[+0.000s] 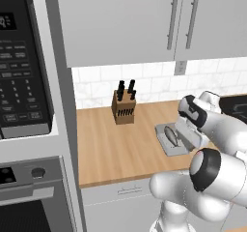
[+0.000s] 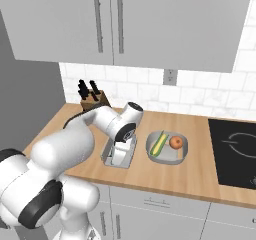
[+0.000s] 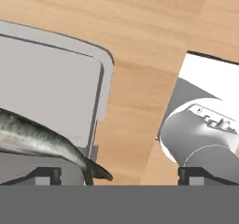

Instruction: Take the meat container that has the fish and place it on the second highest rack of the freezer. Then take the vegetable container that has the onion and corn and place it on the highest rack of the freezer.

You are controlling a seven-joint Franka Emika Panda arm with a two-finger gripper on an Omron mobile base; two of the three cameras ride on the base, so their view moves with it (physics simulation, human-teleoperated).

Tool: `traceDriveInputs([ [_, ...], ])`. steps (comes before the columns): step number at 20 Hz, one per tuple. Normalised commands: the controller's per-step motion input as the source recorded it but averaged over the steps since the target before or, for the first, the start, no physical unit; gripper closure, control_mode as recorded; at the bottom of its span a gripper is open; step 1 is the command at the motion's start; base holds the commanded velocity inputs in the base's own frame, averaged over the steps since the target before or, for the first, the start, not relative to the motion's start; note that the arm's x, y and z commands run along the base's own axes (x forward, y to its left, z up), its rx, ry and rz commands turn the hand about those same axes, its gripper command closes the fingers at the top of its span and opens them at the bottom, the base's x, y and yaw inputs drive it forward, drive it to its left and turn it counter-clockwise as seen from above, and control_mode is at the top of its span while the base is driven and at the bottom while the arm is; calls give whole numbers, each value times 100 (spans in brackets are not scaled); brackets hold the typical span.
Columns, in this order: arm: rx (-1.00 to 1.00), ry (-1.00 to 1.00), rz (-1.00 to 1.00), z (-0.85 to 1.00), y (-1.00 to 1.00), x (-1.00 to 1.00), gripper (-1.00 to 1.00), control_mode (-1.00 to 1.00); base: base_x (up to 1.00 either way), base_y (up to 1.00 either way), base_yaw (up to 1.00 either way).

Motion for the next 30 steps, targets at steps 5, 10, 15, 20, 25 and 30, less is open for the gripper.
traceDriveInputs([
  [5, -6, 0, 0, -47, -9, 3, -100, -100, 0, 0, 0],
  [10, -7, -1, 0, -35, 0, 7, -100, -100, 0, 0, 0],
  [15, -11, 0, 0, -50, 0, 8, -100, -100, 0, 0, 0],
  [20, -18, 0, 0, -56, 9, 0, 100, -100, 0, 0, 0],
  [25, -10, 0, 0, -28, 0, -2, 100, -100, 0, 0, 0],
  [30, -3, 0, -4, -7, 0, 0, 100, -100, 0, 0, 0],
])
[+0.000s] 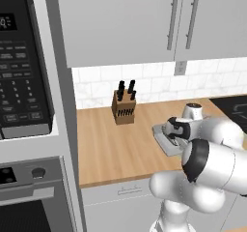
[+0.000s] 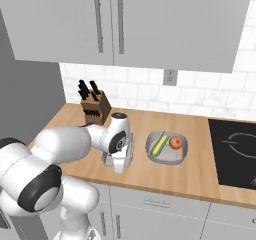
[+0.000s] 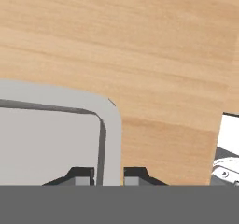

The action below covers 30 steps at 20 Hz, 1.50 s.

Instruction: Take the meat container that has the fish and place it on the second highest rack of the freezer. Then take the vegetable container that has the onion and corn and place it on the highest rack of the freezer.

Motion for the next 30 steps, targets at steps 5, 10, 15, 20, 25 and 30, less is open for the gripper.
traceDriveInputs([
  [5, 7, -22, -1, 70, -2, -17, 100, -100, 0, 0, 0],
  [10, 3, -17, 0, 100, 1, -13, 100, -100, 0, 0, 0],
  [15, 0, -2, -8, 100, 23, -8, 100, -100, 0, 0, 0],
  [20, 0, -4, -25, 85, 51, -16, 100, -100, 0, 0, 0],
  [25, 0, 0, -23, 55, 45, -54, 100, -100, 0, 0, 0],
  [30, 0, -18, -17, 2, 11, -98, 100, -100, 0, 0, 0],
])
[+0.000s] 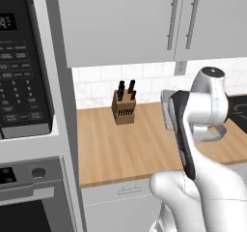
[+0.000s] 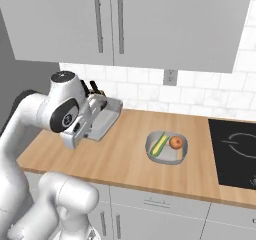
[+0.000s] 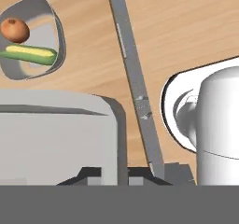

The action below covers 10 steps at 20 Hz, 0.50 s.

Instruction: Take the meat container that has the fish and place it on the second highest rack of the freezer. Then take the vegetable container that has the onion and corn and place it on the highest rack of the freezer.

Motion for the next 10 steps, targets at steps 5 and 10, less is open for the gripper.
traceDriveInputs([
  [5, -2, -57, -13, 1, 0, -100, 100, -100, 0, 0, 0],
  [10, -4, -25, 0, 9, 7, -92, 100, -100, 0, 0, 0],
])
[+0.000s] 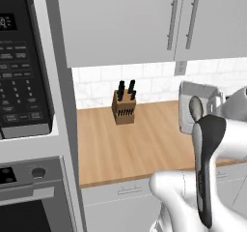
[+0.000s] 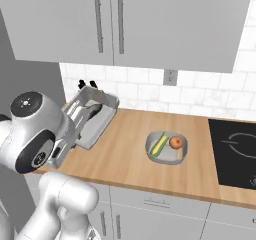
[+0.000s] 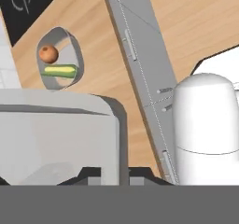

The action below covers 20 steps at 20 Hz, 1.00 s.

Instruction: Take the meat container that has the fish and place it on the second highest rack of the freezer. Then take the vegetable container that has the onion and corn and place it on the highest rack of the freezer.

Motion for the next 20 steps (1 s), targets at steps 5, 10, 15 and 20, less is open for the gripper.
traceDriveInputs([
  [5, -17, 25, 0, 11, 43, -35, 100, -100, 0, 0, 0],
  [10, -11, 5, 0, -1, 23, -16, 100, -100, 0, 0, 0],
  [15, -1, -3, 0, -3, 0, -26, 100, 100, -8, 0, 0],
  [20, 0, 0, 0, 0, 0, 0, 100, 100, -67, 36, 8],
])
